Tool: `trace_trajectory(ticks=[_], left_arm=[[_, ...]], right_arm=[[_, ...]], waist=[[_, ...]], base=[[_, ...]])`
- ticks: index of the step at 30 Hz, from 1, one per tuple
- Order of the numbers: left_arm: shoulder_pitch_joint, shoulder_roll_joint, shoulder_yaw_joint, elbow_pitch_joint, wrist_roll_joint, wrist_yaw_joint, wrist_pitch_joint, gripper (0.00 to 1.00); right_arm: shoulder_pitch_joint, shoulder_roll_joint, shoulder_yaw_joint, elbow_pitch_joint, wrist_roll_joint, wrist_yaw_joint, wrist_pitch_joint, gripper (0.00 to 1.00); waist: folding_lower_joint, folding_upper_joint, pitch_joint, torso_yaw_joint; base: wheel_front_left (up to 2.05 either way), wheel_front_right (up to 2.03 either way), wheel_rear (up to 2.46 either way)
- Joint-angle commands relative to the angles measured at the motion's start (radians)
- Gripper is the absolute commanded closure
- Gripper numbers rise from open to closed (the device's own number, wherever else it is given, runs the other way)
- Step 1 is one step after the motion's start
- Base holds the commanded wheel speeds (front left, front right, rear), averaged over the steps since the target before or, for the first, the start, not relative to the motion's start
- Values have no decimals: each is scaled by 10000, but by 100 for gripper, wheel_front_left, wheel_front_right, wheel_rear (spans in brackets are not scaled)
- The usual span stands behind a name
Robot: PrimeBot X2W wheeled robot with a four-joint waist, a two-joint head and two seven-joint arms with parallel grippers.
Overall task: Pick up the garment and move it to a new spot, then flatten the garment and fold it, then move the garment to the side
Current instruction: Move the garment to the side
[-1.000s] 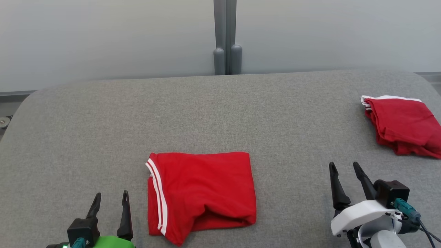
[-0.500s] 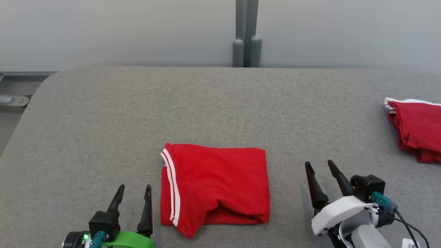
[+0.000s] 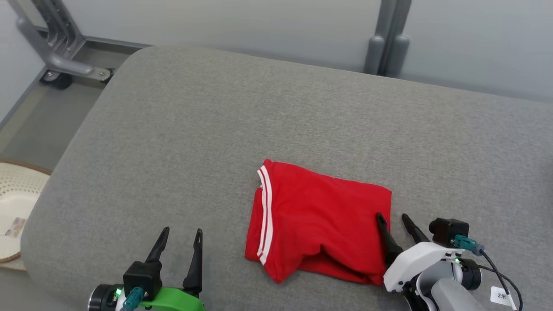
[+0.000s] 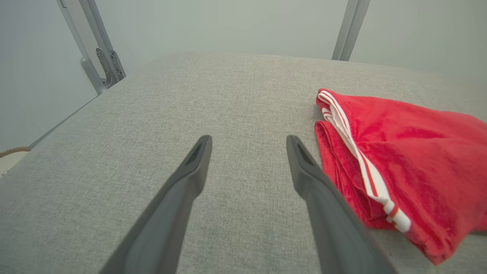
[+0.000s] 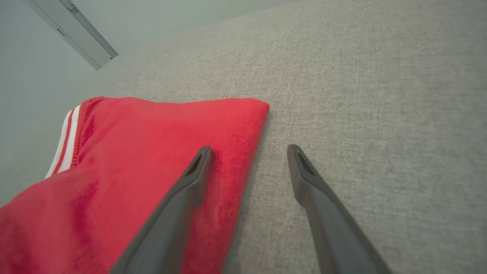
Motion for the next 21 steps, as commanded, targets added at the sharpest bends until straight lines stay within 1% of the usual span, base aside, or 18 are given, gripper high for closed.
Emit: trace_trajectory(ticks=[1,4,6,7,8,9,12,14,16,21], left_arm=[[-65,21,18,-24,19,-37,6,0],[-3,20,38,-42,23,-37,6,0],[28,20,64,-53,20,-30,6,0],[27,20,81,-58,9,-18,6,0],[6,18,80,-57,-12,0,6,0],[-26,20,76,-54,-48,15,8,0],[-150,20,30,-116,-173,36,6,0],[-192,21,-5,-170,-243,46,8,0],[-212,21,-24,-258,-282,53,8,0],[-148,23,-41,-360,-329,20,8,0]], right_arm=[[-199,-42,109,336,128,-4,-35,0],[-369,-46,443,1068,436,-4,-19,0],[-419,-6,911,1462,924,-2,9,0],[-499,11,1117,1626,997,-1,21,21],[-566,21,1318,1737,1145,-1,35,85],[-635,19,1443,1805,1258,-1,35,100],[-890,-25,1639,1727,1250,-1,17,100],[-1099,-252,1656,1416,934,-1,-5,100],[-1324,-599,1569,964,425,-4,-31,100],[-1571,-1096,1198,-63,-790,-9,-35,100]], waist=[[0,0,234,662],[0,0,238,756],[0,0,246,767],[0,0,255,750],[0,0,263,726],[0,0,264,699],[0,0,260,586],[0,0,222,487],[0,0,164,355],[0,0,-125,-150]], base=[[0,0,0],[0,0,0],[0,0,0],[0,0,0],[0,0,0],[0,0,0],[0,0,0],[0,0,0],[0,0,0],[0,0,0]])
